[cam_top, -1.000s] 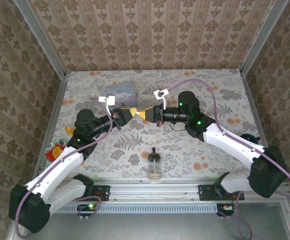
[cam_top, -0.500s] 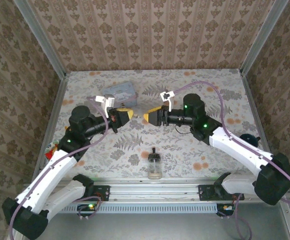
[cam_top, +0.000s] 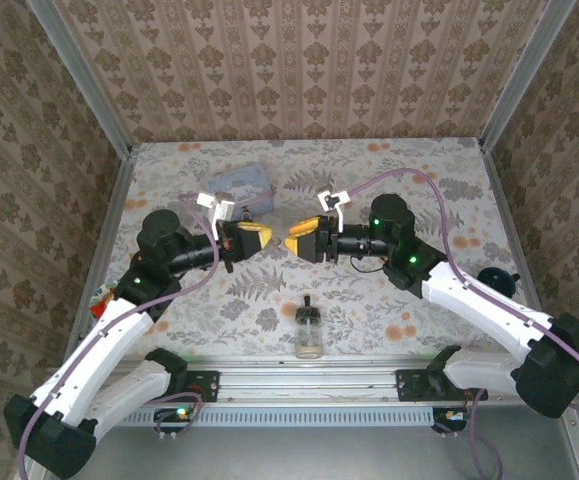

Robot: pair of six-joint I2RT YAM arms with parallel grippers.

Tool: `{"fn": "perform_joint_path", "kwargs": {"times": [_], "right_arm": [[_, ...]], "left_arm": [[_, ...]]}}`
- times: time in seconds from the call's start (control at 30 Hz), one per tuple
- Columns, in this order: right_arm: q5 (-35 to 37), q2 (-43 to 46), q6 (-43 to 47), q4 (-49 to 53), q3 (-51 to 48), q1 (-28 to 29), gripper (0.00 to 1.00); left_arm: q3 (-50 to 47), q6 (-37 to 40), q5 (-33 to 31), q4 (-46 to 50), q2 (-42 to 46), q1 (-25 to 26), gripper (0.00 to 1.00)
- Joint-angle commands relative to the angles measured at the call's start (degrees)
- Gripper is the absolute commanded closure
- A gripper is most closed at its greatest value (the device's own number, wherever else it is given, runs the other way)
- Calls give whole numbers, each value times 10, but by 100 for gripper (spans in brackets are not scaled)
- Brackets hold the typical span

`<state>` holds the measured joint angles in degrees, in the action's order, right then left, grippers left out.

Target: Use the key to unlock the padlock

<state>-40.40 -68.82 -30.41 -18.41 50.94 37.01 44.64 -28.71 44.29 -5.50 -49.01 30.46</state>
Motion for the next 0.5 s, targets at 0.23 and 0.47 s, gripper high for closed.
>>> {"fn": "perform_joint_path", "kwargs": {"times": [0.23, 0.47], "right_arm": [[-33, -41, -52, -122, -7, 4, 54], [-47, -62, -65, -141, 4, 12, 55]], "left_arm": [[-26, -63, 14, -107, 5, 4, 100], [-36, -69, 1, -128, 5, 4, 100]]}}
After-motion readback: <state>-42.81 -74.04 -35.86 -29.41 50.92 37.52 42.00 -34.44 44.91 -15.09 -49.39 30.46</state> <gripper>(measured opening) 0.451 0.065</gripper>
